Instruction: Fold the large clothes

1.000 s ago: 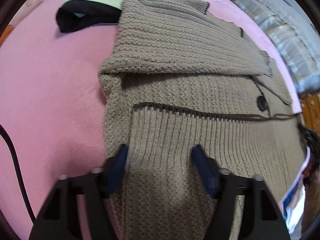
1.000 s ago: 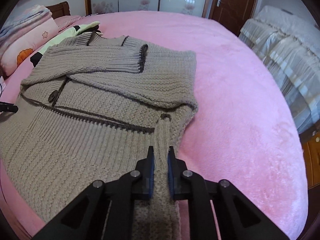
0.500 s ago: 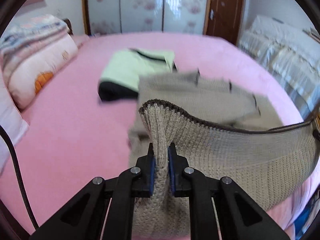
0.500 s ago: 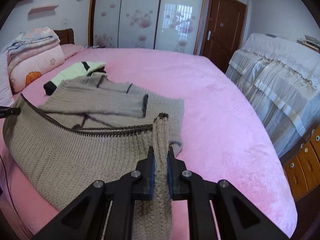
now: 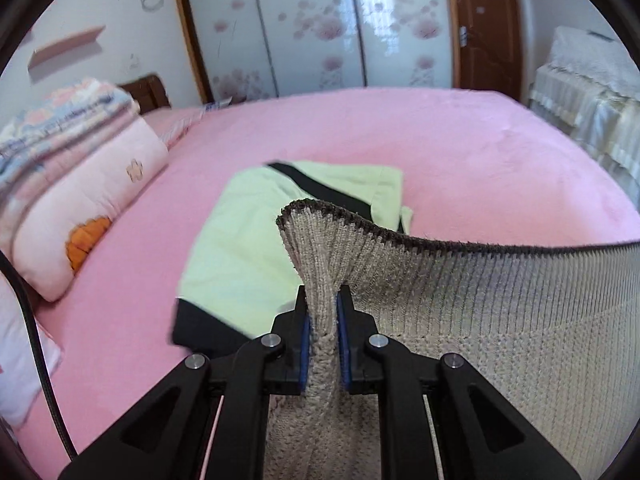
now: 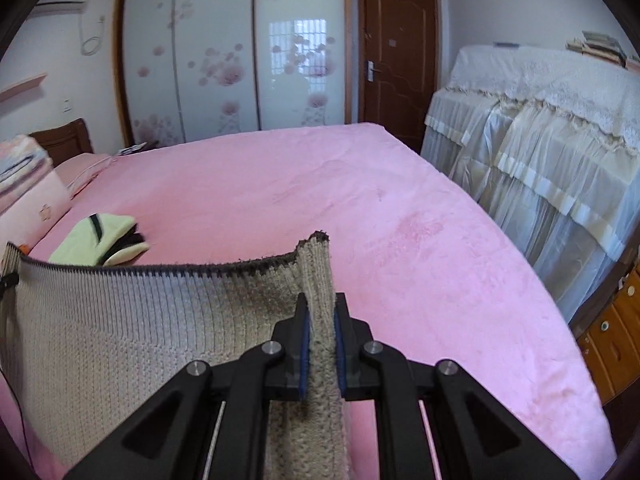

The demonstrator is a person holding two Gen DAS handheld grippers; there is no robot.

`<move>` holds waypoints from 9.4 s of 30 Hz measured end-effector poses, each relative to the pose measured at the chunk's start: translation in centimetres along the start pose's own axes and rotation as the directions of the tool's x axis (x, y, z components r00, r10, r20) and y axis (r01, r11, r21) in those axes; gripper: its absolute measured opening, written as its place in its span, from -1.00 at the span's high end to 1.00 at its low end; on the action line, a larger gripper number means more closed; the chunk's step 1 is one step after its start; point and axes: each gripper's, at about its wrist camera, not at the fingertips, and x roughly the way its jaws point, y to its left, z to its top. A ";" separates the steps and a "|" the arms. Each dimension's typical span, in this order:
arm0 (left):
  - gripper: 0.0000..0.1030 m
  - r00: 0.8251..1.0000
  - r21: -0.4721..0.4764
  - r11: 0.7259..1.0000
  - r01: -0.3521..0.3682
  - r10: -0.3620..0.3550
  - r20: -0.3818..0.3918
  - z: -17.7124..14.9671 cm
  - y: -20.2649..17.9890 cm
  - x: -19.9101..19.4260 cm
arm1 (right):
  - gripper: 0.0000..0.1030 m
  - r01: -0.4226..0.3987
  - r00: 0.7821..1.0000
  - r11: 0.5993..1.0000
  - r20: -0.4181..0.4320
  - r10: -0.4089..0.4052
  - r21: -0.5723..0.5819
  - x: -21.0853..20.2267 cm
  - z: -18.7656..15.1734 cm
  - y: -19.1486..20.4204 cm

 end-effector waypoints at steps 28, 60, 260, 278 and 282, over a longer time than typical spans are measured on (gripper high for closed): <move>-0.27 0.995 -0.158 0.983 0.098 -0.093 0.037 -0.8 3.5 -1.3 | 0.51 -0.078 0.984 0.994 -0.152 0.089 0.075 4.6 -2.0 2.6; -0.06 0.997 -0.196 0.977 0.080 -0.079 0.013 -4.2 4.0 8.7 | 1.00 -0.052 0.975 0.974 -0.199 0.097 0.218 12.7 -5.3 -4.2; -0.41 0.746 -0.210 0.779 0.591 -0.626 -0.227 -17.4 -14.1 -10.2 | 0.77 -0.326 0.918 0.901 -0.132 0.374 0.286 -8.7 -13.8 -4.9; -0.40 0.798 -0.052 0.831 0.554 -0.548 -0.251 -14.6 -12.8 -14.5 | 0.39 -0.123 0.961 0.976 -0.223 0.162 0.178 -8.9 -14.6 -3.9; -0.40 0.815 0.005 0.829 0.560 -0.549 -0.184 -9.7 -13.4 -16.0 | 0.38 -0.184 0.971 0.974 -0.130 0.200 0.129 -9.8 -10.3 -2.2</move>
